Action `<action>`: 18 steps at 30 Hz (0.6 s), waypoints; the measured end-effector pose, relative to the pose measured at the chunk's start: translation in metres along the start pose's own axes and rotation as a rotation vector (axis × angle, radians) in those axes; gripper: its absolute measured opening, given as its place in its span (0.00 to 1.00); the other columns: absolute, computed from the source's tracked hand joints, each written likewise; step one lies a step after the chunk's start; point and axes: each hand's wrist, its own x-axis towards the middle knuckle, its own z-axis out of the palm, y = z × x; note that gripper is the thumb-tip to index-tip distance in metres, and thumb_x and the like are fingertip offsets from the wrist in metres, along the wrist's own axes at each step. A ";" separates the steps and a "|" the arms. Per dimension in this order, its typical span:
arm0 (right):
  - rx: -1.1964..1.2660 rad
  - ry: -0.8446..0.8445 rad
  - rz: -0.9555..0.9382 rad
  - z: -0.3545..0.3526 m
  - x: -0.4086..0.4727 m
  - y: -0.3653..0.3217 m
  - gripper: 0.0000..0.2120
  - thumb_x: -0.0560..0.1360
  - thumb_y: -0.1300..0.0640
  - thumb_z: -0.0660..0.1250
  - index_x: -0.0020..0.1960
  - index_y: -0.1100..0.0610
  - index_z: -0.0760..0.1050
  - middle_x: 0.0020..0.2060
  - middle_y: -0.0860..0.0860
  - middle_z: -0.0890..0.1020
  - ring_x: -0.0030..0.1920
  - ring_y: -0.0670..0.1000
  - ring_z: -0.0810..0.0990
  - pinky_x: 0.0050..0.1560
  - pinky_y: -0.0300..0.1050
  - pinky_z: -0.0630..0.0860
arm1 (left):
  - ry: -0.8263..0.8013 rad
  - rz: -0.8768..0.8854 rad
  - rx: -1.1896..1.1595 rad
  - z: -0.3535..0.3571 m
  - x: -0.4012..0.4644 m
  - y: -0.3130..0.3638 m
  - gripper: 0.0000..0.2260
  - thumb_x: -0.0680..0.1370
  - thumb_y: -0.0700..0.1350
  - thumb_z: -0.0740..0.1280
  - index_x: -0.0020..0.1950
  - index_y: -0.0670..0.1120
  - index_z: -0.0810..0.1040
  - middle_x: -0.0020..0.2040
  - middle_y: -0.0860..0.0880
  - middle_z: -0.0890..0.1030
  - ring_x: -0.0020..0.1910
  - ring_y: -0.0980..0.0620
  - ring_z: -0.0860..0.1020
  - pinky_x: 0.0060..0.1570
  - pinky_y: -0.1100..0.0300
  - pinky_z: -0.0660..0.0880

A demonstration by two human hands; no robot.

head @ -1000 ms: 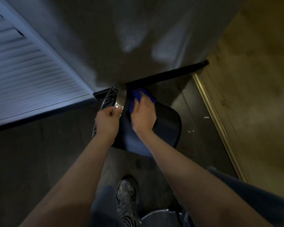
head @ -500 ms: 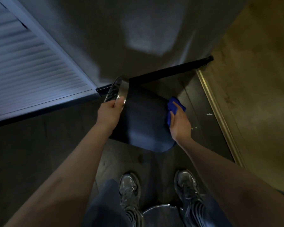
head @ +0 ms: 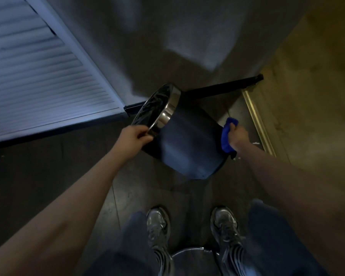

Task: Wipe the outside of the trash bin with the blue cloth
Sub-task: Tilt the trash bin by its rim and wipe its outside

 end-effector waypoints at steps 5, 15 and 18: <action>0.319 -0.035 0.145 -0.036 0.021 -0.026 0.22 0.81 0.51 0.51 0.67 0.66 0.63 0.62 0.62 0.73 0.64 0.60 0.71 0.61 0.48 0.67 | 0.142 0.025 -0.052 -0.002 0.015 0.024 0.03 0.74 0.39 0.65 0.43 0.45 0.79 0.36 0.50 0.76 0.39 0.53 0.74 0.45 0.60 0.68; 0.796 -0.081 0.136 -0.052 0.010 -0.052 0.14 0.80 0.56 0.52 0.37 0.50 0.66 0.25 0.50 0.75 0.22 0.45 0.75 0.23 0.36 0.70 | 0.300 -0.158 -0.047 -0.024 0.016 0.029 0.08 0.73 0.38 0.66 0.49 0.38 0.82 0.39 0.42 0.79 0.41 0.50 0.75 0.48 0.61 0.70; 0.896 -0.126 0.092 -0.048 -0.007 -0.063 0.15 0.81 0.59 0.50 0.37 0.55 0.66 0.12 0.48 0.73 0.13 0.46 0.71 0.13 0.32 0.64 | 0.285 -0.160 -0.010 -0.014 0.019 0.039 0.08 0.73 0.39 0.67 0.47 0.35 0.81 0.38 0.40 0.78 0.41 0.48 0.74 0.43 0.61 0.68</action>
